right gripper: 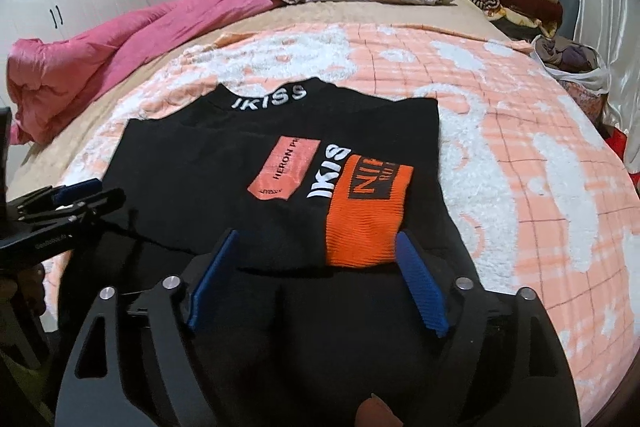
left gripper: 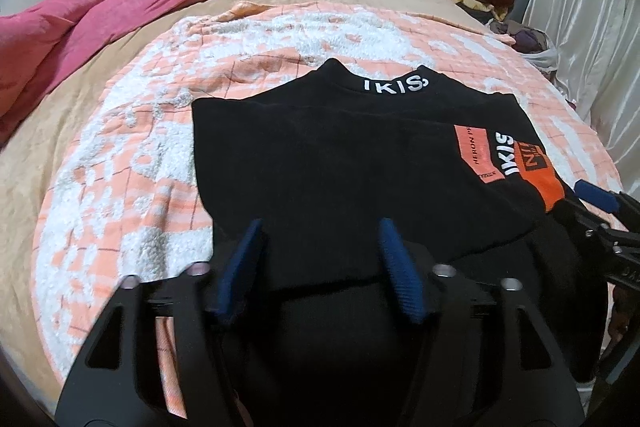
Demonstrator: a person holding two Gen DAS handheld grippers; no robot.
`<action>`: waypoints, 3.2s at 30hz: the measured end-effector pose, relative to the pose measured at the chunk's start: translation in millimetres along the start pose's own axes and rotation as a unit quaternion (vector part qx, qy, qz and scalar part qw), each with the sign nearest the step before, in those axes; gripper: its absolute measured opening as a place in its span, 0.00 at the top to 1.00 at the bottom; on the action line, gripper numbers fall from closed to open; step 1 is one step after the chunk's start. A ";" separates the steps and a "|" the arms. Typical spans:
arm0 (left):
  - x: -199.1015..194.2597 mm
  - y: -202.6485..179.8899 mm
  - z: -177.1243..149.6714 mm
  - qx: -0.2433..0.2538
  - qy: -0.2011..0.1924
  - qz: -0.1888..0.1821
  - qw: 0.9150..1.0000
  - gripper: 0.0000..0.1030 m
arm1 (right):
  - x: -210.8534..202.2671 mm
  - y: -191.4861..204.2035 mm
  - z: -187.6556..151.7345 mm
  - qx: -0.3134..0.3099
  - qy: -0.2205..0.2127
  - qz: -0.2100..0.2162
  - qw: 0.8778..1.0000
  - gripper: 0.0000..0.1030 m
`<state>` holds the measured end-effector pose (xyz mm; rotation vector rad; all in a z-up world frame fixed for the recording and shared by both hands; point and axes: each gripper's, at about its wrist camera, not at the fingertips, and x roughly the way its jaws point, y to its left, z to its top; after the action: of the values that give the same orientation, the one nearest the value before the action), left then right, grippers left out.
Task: Fold small clothes
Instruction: 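Move both tools down to the hem of the black shirt, then close the right tool on the shirt hem while the left tool grasps the hem too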
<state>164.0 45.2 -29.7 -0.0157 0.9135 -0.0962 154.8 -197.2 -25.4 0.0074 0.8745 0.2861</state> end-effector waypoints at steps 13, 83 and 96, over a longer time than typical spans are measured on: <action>-42.5 0.3 -4.4 0.002 -0.035 0.004 0.999 0.26 | -47.1 -8.2 -13.7 -0.001 -0.027 -0.014 1.000 0.11; -85.7 64.9 -173.3 -0.087 0.105 -0.026 0.990 0.13 | -117.3 -85.9 -180.1 0.076 0.064 0.059 0.993 0.89; -67.8 42.1 -180.5 -0.082 0.152 -0.085 0.981 0.55 | -160.6 -111.2 -151.4 0.124 -0.021 0.113 0.986 0.91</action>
<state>-16.7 98.1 -88.7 -0.2385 1.2228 -0.1847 -29.9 -361.0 -15.2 0.3446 0.8635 0.3858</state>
